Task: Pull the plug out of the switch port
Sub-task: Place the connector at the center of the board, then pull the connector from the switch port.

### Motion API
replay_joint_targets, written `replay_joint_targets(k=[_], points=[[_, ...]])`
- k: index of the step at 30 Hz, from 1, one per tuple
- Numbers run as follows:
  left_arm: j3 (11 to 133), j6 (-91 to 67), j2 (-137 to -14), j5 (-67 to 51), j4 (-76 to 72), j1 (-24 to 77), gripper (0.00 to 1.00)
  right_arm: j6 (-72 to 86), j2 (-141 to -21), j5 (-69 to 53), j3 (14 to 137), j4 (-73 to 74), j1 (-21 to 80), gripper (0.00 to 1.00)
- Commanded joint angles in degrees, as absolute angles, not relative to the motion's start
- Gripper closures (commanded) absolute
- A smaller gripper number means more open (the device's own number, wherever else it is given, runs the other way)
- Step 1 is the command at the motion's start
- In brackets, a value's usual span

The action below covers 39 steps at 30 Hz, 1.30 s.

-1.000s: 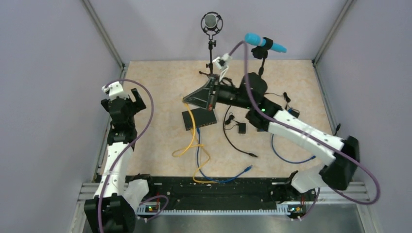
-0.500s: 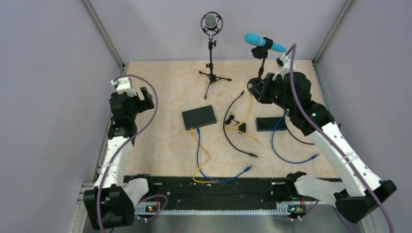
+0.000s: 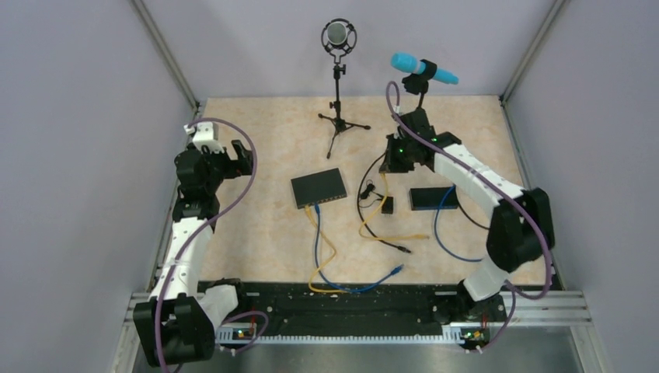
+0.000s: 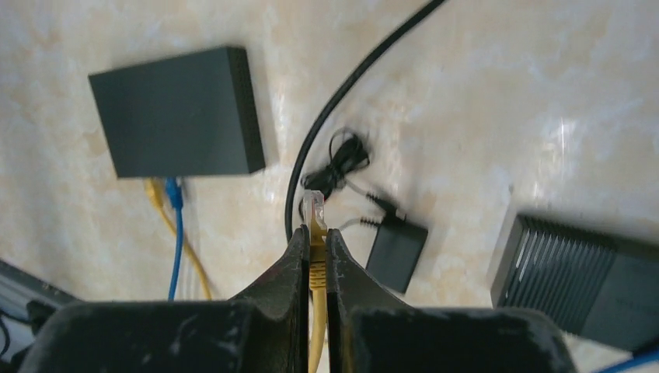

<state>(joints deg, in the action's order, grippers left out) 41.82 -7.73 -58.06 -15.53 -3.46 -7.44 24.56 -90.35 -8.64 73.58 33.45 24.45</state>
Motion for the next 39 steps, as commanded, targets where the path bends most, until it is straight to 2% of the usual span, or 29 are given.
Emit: replay_joint_targets(k=[1,9,10,12,16,19,31,39], points=[[42.9,-8.3,-58.1,-18.5,-7.2,-7.7,0.01,21.6,-98.4,-4.4,83.2,28.8,23.9,1.0],[42.4,-10.8,-58.4,-15.4,-7.1,-7.7,0.01,22.6,-106.6,2.3,88.4,25.1,23.6,0.95],[42.2,-11.5,-58.6,-15.5,-7.7,-7.7,0.01,22.9,-107.3,3.0,89.2,26.4,23.5,0.85],[42.3,-13.1,-58.9,-15.1,-7.7,-7.7,0.01,23.1,-106.8,3.7,88.6,25.9,23.5,0.81],[43.0,-13.7,-60.2,-15.7,-6.8,-7.7,0.01,23.2,-102.9,1.7,84.1,23.0,23.6,0.5],[44.9,-13.4,-61.9,-15.5,-3.6,-7.7,0.01,24.1,-99.1,-0.4,79.5,20.3,23.6,0.38],[48.5,-5.4,-70.6,-33.5,-2.9,-5.3,0.01,35.4,-86.7,-18.4,67.7,8.8,29.3,0.39],[51.4,12.8,-76.4,-24.8,4.6,7.0,0.01,45.2,-91.2,-21.6,63.2,-2.1,36.4,0.43]])
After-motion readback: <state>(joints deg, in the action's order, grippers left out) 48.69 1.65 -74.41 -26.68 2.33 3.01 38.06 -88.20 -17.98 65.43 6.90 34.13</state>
